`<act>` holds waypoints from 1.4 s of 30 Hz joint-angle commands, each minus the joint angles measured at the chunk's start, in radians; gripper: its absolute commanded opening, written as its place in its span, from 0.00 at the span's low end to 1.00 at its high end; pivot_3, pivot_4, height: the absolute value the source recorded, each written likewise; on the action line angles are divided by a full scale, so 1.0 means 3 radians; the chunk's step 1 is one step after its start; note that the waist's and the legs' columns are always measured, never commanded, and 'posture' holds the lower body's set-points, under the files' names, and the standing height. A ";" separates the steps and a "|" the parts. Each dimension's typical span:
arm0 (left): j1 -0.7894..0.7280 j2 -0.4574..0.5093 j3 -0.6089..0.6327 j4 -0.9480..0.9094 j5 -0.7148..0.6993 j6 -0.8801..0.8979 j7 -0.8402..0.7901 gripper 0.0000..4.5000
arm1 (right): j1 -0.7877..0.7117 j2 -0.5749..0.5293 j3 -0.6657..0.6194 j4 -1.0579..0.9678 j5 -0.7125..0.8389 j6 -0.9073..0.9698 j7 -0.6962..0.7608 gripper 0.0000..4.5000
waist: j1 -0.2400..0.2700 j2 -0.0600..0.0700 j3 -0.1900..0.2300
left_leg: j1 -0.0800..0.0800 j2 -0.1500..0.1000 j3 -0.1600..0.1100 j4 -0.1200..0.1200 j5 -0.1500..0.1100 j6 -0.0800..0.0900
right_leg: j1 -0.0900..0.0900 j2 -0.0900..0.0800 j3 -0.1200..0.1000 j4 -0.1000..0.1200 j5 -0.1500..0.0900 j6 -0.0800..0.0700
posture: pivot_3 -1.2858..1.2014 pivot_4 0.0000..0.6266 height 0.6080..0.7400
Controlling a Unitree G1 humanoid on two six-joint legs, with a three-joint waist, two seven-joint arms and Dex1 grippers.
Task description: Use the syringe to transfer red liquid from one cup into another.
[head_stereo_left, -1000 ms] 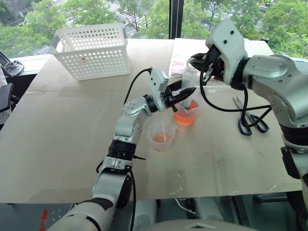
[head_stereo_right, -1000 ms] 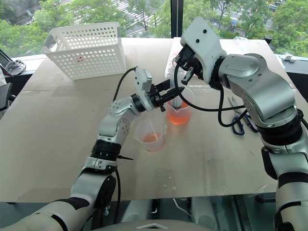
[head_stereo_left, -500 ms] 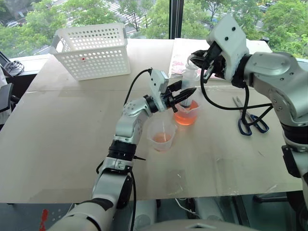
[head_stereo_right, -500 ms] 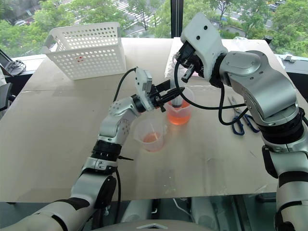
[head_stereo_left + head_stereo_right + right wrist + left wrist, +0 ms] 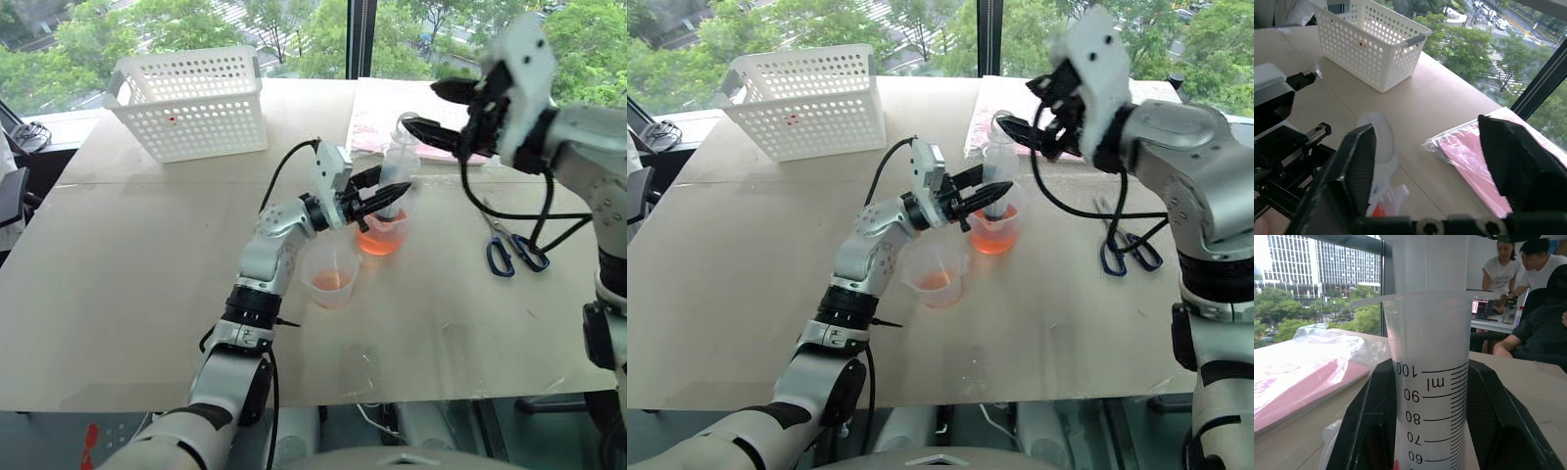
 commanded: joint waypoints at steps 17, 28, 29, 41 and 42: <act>-0.0224 0.0065 0.0125 0.0102 -0.0066 -0.0039 -0.0067 0.30 | 0.2627 -0.0562 -0.2033 -0.0812 0.1152 -0.0637 0.1422 0.99 | 0.0007 0.0002 0.0000 | 0.0007 -0.0001 -0.0012 -0.0001 0.0000 0.0000 | 0.0014 0.0003 -0.0007 -0.0005 -0.0001 0.0001 | 0.52 0.24 1.00; -0.0343 0.0037 0.0273 0.0063 -0.0165 -0.0048 0.0016 0.30 | 0.3283 -0.0473 -0.2219 -0.0939 0.1210 -0.0969 0.1363 0.99 | 0.0002 0.0002 0.0000 | 0.0016 0.0000 -0.0011 0.0005 0.0000 0.0000 | 0.0021 0.0005 -0.0005 -0.0002 -0.0001 0.0002 | 0.52 0.24 1.00; -0.0383 0.0046 0.0340 0.0001 -0.0229 -0.0004 0.0059 0.30 | 0.3277 -0.0473 -0.2197 -0.0935 0.1217 -0.0983 0.1340 0.99 | 0.0003 0.0002 0.0000 | 0.0016 0.0000 -0.0013 0.0005 0.0000 0.0000 | 0.0021 0.0006 -0.0005 -0.0002 -0.0001 0.0002 | 0.52 0.24 1.00; -0.0211 0.0522 0.0797 -0.1388 -0.1190 0.1224 0.0521 0.30 | 0.3083 -0.0515 -0.1928 -0.0917 0.1335 -0.1096 0.1181 0.99 | -0.0006 0.0003 0.0000 | 0.0013 0.0001 -0.0020 0.0004 0.0000 -0.0001 | 0.0021 0.0005 -0.0005 -0.0005 -0.0001 0.0002 | 0.52 0.24 1.00; -0.0131 0.0593 0.0811 -0.1522 -0.1248 0.1310 0.0543 0.30 | 0.3056 -0.0525 -0.1907 -0.0912 0.1347 -0.1100 0.1175 0.99 | -0.0009 0.0003 0.0000 | 0.0015 0.0001 -0.0023 0.0004 0.0000 -0.0001 | 0.0021 0.0005 -0.0004 -0.0004 -0.0001 0.0002 | 0.52 0.24 1.00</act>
